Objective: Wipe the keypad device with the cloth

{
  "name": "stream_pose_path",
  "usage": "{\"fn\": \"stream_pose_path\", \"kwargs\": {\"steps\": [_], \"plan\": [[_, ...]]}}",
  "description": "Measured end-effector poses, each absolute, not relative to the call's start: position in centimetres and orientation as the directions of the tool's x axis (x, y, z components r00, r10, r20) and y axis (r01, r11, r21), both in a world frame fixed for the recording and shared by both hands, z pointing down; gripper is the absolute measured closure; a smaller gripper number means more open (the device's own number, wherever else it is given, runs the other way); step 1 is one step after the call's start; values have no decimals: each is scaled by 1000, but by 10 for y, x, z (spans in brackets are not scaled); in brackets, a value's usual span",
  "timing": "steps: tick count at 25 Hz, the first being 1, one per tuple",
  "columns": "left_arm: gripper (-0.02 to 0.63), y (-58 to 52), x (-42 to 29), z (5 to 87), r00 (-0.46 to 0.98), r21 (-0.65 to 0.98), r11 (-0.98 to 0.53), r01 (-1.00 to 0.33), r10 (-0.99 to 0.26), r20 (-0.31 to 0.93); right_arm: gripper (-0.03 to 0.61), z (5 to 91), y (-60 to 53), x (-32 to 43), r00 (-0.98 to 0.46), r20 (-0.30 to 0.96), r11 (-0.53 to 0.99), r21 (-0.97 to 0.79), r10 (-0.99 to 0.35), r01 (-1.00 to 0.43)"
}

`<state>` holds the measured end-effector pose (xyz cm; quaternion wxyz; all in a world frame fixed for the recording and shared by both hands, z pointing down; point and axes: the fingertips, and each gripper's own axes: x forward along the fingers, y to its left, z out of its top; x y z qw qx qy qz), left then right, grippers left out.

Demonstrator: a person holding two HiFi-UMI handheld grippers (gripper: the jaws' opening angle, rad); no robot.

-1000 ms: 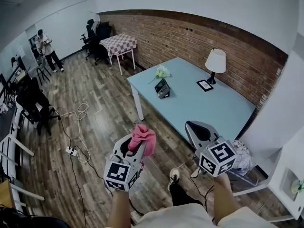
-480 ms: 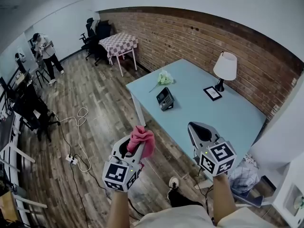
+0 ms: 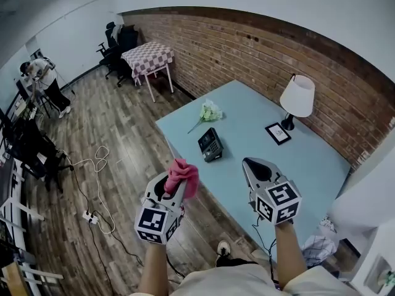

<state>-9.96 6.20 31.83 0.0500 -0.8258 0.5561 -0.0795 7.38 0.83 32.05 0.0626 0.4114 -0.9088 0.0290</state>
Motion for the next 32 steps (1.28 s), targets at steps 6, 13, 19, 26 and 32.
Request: {"fn": "stream_pose_path", "kwargs": {"steps": [6,13,19,26,32], "plan": [[460,6,-103,322,355,-176,-363,-915,-932,76,562,329,-45,75,-658,158,664,-21,-736,-747],[460,-50,-104,344,321,-204,-340,-918,-939,120,520,338,-86,72,-692,173,699,-29,-701,-715],[460,-91,-104,357,334,-220,-366,-904,-927,170,467,352,-99,60,-727,218,752,61,-651,-656],[460,-132,-106,364,356,-214,-392,-895,-915,189,465,399,-121,52,-700,290,754,155,-652,-638],[460,-183,-118,393,375,-161,-411,-897,-902,217,465,443,-149,31,-696,360,777,172,-622,-605]]}}
